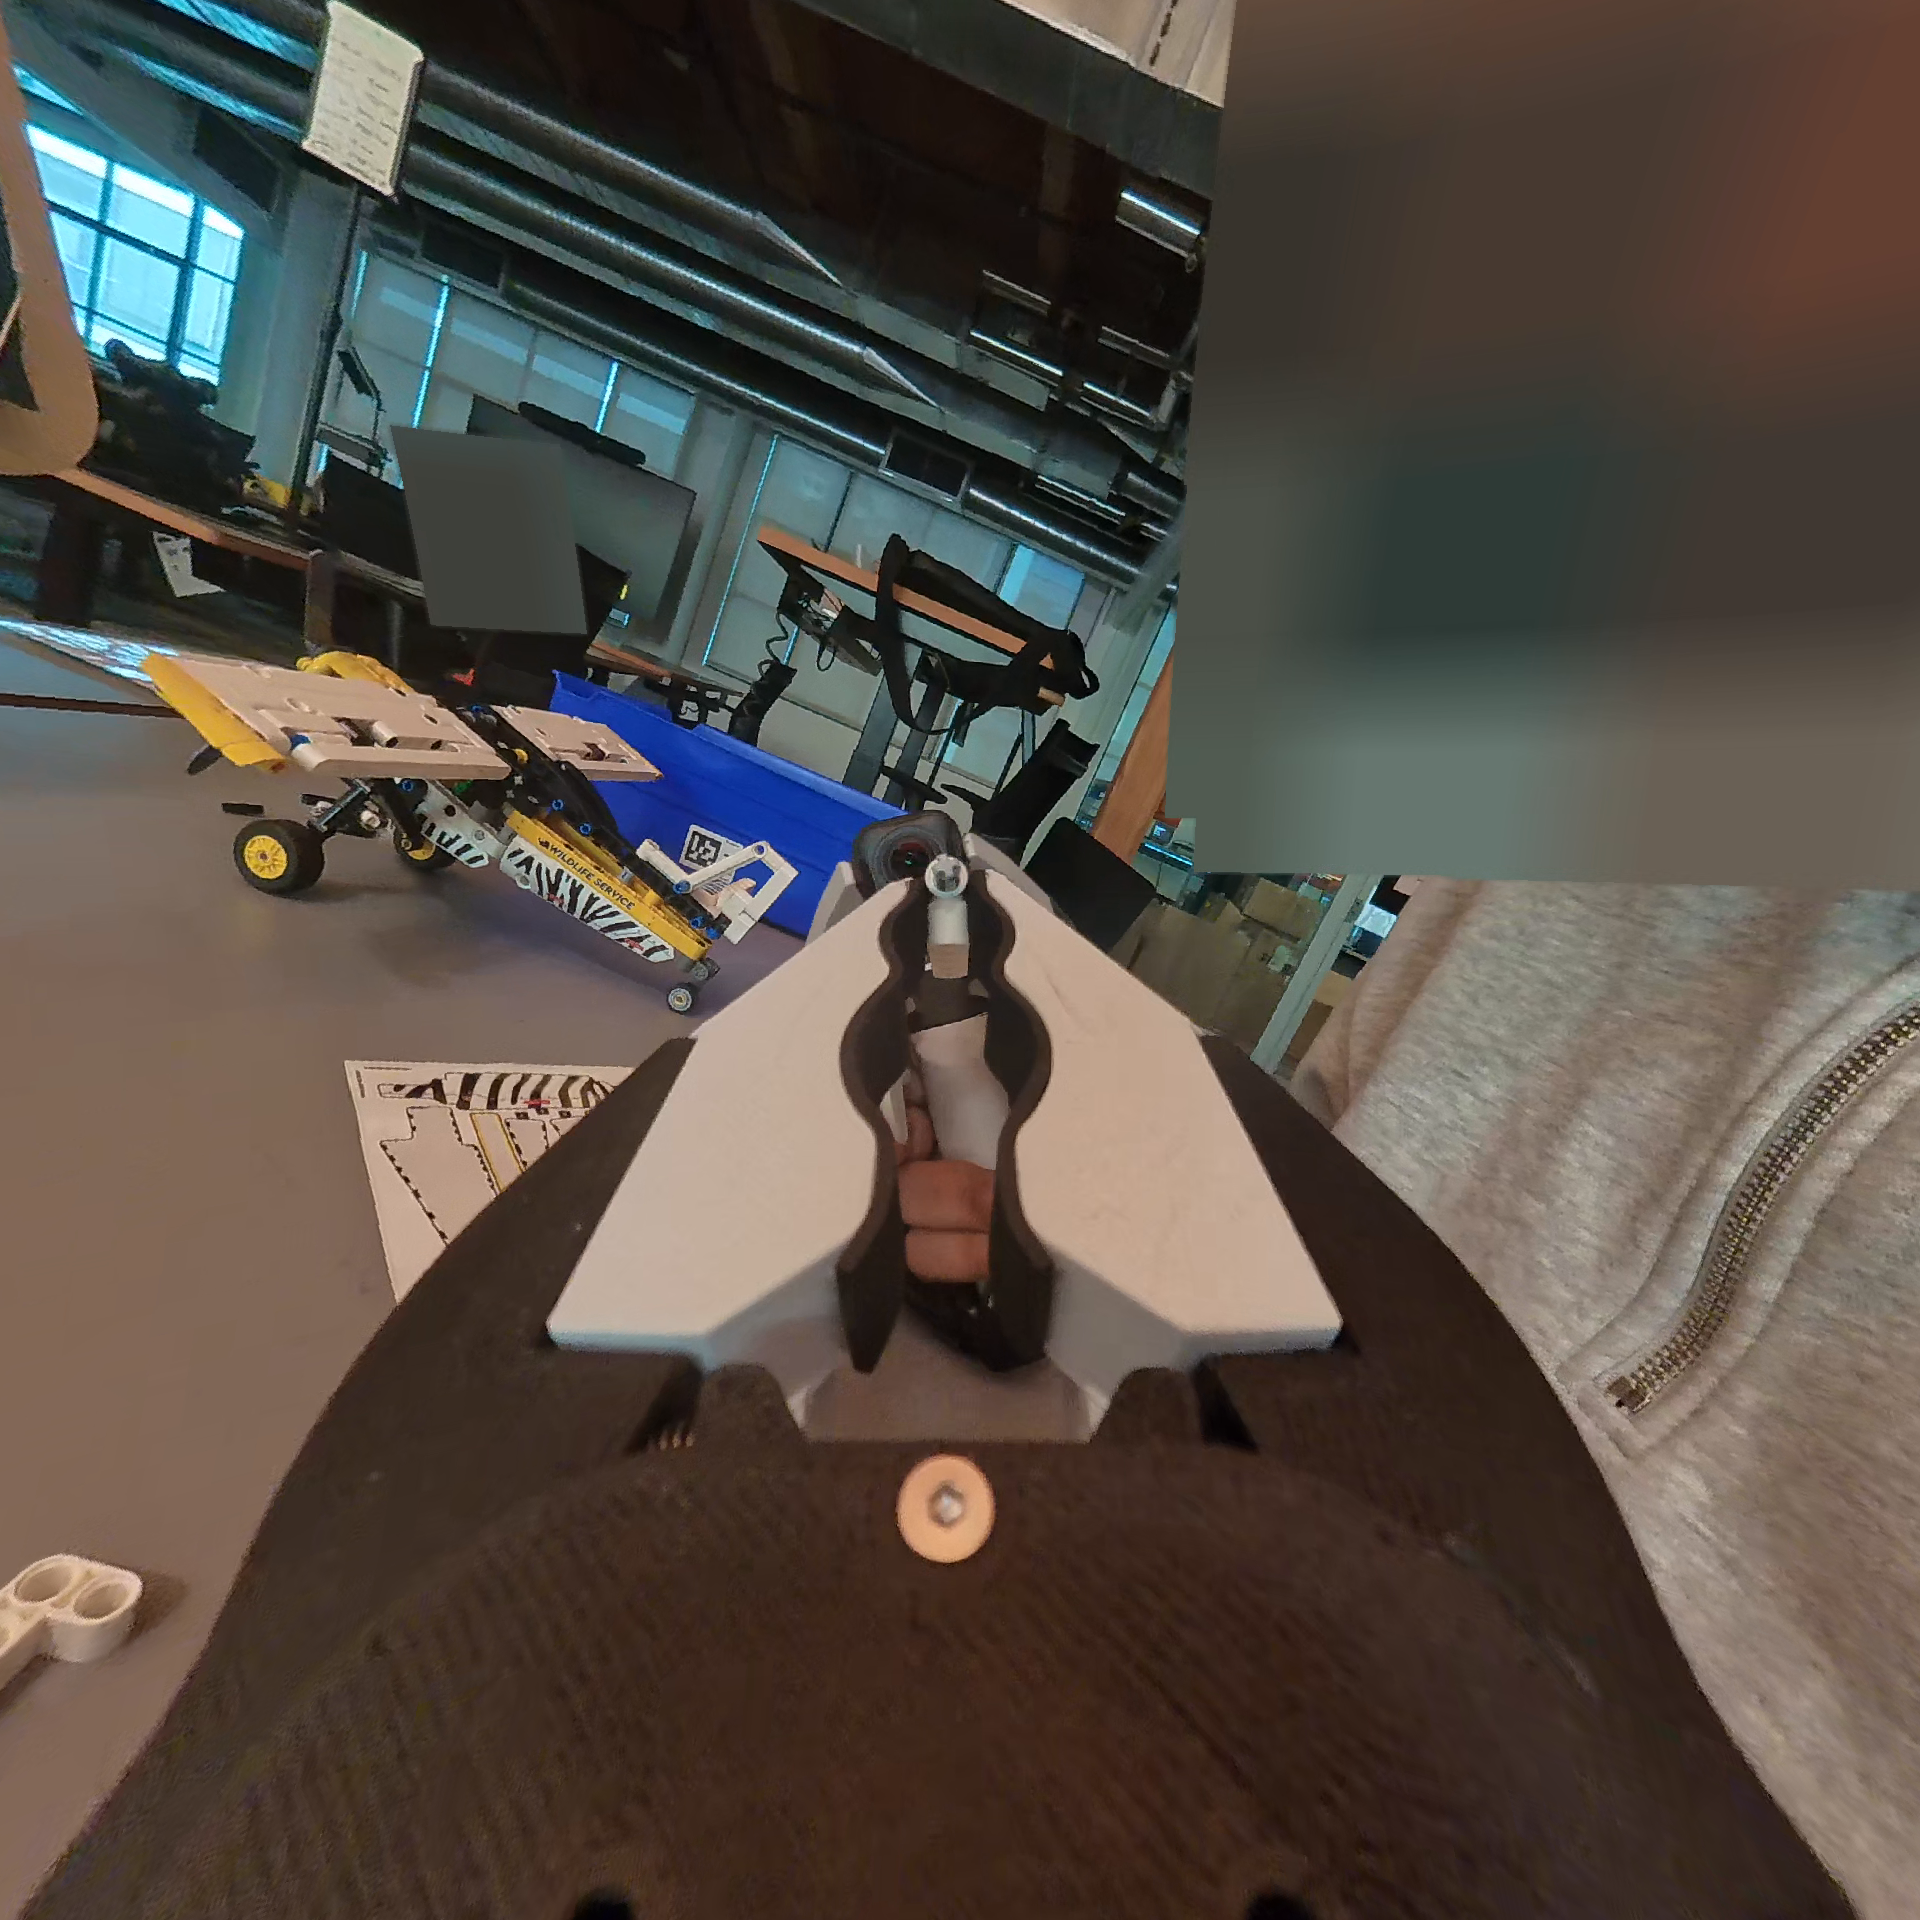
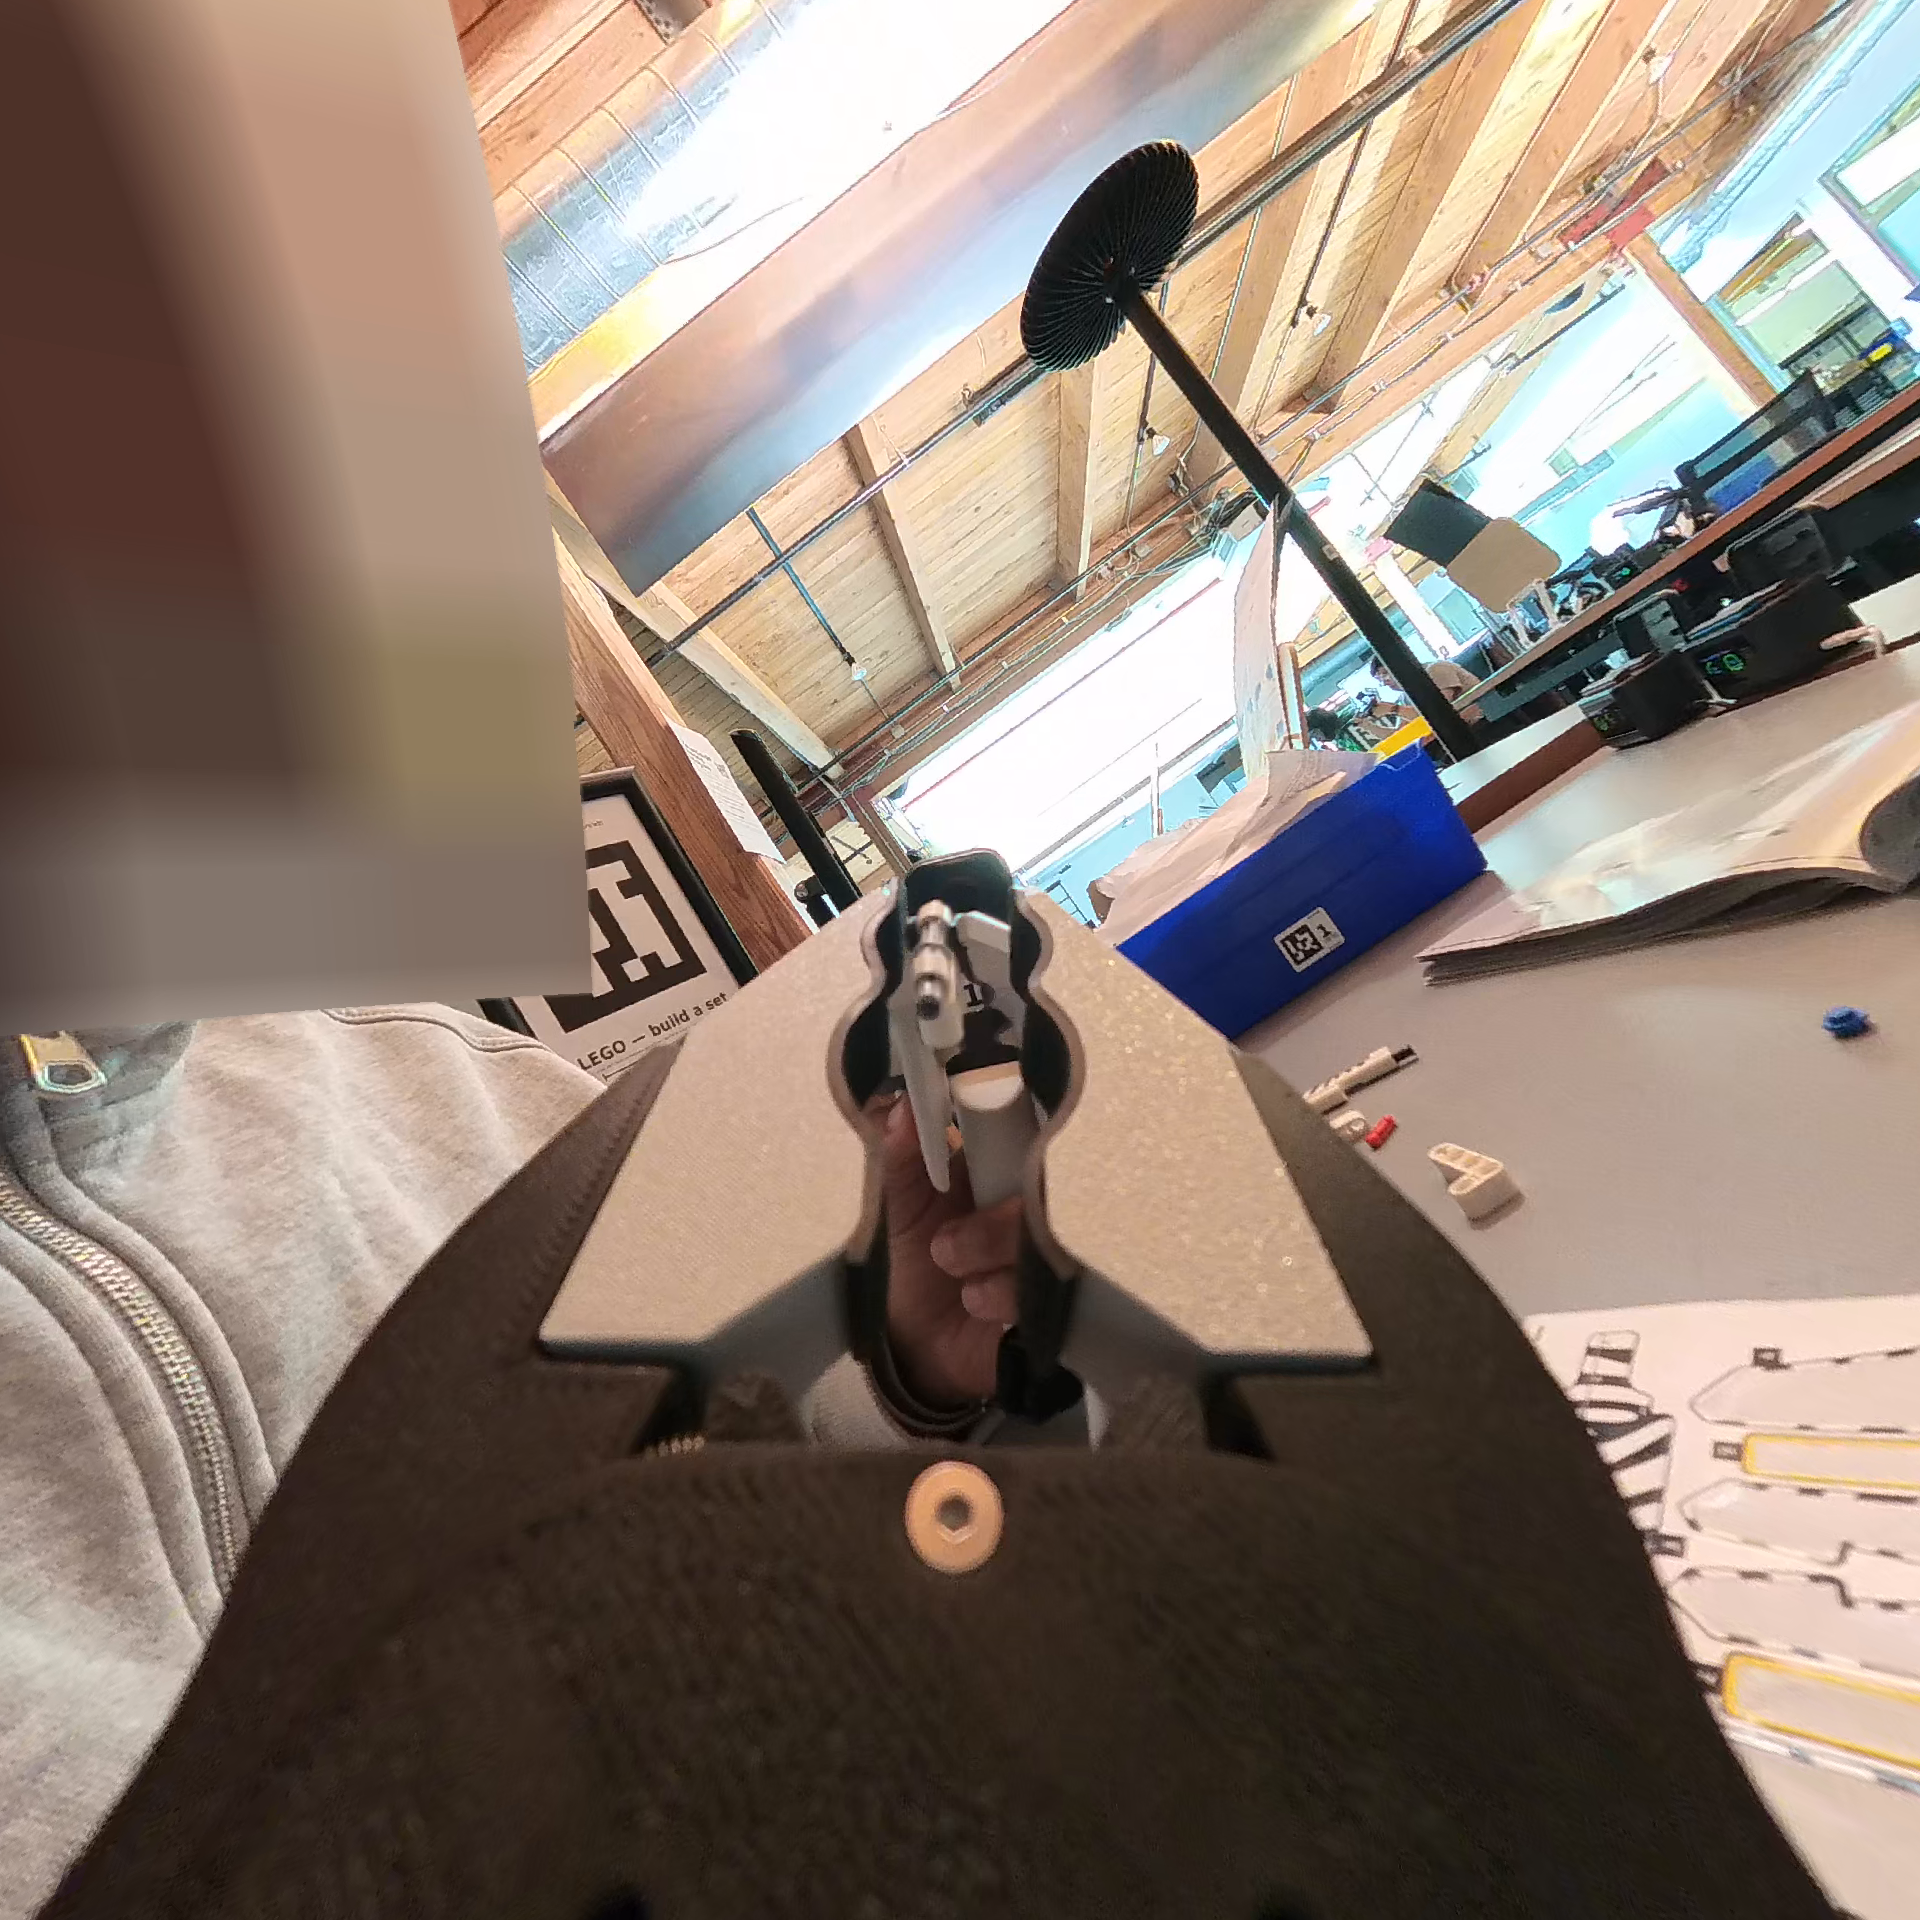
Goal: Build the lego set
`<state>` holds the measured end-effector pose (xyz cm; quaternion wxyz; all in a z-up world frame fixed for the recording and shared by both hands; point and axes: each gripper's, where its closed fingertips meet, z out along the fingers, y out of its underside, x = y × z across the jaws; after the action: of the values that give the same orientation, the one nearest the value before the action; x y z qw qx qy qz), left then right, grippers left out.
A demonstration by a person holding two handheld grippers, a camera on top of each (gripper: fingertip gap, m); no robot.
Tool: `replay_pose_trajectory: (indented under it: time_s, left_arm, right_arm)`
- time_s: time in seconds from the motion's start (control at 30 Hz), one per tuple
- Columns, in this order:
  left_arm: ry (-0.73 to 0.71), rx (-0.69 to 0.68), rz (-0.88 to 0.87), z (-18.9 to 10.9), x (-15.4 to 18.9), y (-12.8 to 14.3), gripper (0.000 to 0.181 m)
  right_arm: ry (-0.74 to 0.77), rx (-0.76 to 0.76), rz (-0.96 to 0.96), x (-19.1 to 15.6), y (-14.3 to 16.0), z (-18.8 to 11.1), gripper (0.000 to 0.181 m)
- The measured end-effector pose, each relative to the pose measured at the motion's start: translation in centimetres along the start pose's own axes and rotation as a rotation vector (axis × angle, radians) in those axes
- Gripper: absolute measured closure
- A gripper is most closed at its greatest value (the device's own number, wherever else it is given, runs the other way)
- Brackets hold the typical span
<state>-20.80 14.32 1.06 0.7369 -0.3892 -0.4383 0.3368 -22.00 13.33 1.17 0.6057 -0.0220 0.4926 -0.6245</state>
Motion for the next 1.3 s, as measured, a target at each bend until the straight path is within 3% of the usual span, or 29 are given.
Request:
replay_pose_trajectory:
  time_s: [0.5, 1.03, 1.3]
  left_arm:
    - [0.009, -0.131, 0.215, 1.2, 1.9, 2.2, 0.175]
    - [-0.002, -0.080, 0.163, 0.8, 1.3, 1.3, 0.175]
    - [-0.094, 0.020, 0.114, -0.3, -0.6, -0.6, 0.175]
  right_arm:
    - [0.002, 0.030, -0.007, -0.1, -0.5, -0.3, 0.164]
    - [0.005, 0.038, -0.006, 0.0, -0.7, -0.4, 0.164]
    - [0.007, 0.035, -0.005, 0.0, -0.6, -0.4, 0.164]
